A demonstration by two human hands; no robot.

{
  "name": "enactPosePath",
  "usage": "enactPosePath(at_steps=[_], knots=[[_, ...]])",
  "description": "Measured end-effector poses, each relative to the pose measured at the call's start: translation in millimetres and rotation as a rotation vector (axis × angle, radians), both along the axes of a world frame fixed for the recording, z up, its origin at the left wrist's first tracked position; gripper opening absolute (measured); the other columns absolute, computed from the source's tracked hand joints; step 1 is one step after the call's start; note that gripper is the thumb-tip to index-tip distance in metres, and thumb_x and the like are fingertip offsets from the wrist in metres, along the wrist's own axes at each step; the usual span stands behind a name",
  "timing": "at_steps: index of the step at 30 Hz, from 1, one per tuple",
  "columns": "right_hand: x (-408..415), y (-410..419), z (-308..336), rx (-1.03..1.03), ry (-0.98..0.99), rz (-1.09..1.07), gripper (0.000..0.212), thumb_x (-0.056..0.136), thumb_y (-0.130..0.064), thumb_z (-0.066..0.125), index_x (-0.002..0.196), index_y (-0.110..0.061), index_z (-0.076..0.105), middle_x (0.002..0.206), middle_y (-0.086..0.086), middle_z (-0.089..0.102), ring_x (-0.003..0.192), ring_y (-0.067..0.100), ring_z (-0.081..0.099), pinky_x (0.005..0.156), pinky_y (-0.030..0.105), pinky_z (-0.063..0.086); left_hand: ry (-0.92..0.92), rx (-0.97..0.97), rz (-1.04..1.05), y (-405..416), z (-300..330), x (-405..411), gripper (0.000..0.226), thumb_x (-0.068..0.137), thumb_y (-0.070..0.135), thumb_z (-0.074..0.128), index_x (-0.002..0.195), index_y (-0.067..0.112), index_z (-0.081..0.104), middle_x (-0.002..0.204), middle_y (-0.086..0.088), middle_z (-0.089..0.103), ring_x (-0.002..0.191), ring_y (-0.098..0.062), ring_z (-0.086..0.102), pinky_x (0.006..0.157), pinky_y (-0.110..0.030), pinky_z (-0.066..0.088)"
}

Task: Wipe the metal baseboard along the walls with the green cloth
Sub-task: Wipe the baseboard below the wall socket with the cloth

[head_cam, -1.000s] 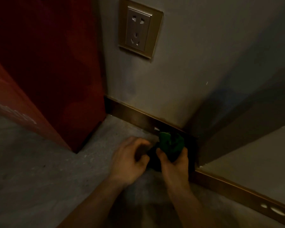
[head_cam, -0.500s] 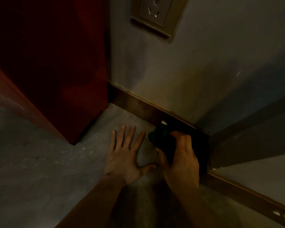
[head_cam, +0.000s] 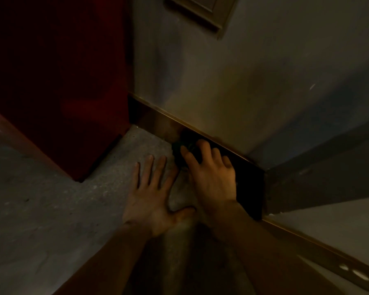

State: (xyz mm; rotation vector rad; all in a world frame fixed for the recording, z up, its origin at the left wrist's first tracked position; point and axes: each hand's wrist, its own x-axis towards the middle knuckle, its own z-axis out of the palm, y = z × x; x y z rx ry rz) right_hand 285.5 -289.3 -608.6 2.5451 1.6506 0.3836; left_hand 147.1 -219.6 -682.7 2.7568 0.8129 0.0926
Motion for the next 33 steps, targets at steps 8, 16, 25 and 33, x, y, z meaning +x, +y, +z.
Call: enactPosePath(at_steps=[8,16,25,33], knots=[[5,26,0,-0.124,-0.231,0.163,0.043,0.092,-0.014,0.033,0.121,-0.015,0.064,0.125,0.007,0.059,0.088,0.030,0.060,0.065,0.039,0.048,-0.028,0.009,0.008,1,0,1,0.109,0.075,0.097,0.022,0.159,0.029,0.013,0.167,-0.011,0.004,0.152,-0.034,-0.014,0.119,-0.064,0.004],[6,26,3,-0.210,-0.228,0.143,0.043,0.090,-0.015,0.035,0.126,-0.012,0.059,0.135,0.007,0.047,0.097,0.033,0.056,0.068,0.042,0.046,-0.011,0.006,0.016,2,1,0,0.109,0.074,0.098,0.020,0.159,0.031,0.008,0.168,-0.010,0.002,0.152,-0.033,-0.017,0.120,-0.062,-0.002],[5,17,14,-0.312,-0.150,0.065,0.031,0.093,-0.016,0.047,0.121,-0.012,0.057,0.135,0.008,0.043,0.092,0.034,0.056,0.060,0.039,0.031,-0.033,-0.001,0.021,0,-1,-2,0.108,0.074,0.097,0.025,0.159,0.033,0.010,0.168,-0.009,0.004,0.152,-0.033,-0.015,0.120,-0.061,-0.005],[11,1,18,-0.282,-0.051,-0.071,0.043,0.074,-0.017,0.076,0.114,-0.018,0.060,0.124,0.012,0.054,0.062,0.033,0.059,0.047,0.029,0.025,-0.074,-0.023,-0.001,6,-1,2,0.107,0.074,0.097,0.024,0.159,0.033,0.009,0.168,-0.009,0.002,0.151,-0.033,-0.017,0.119,-0.063,-0.004]])
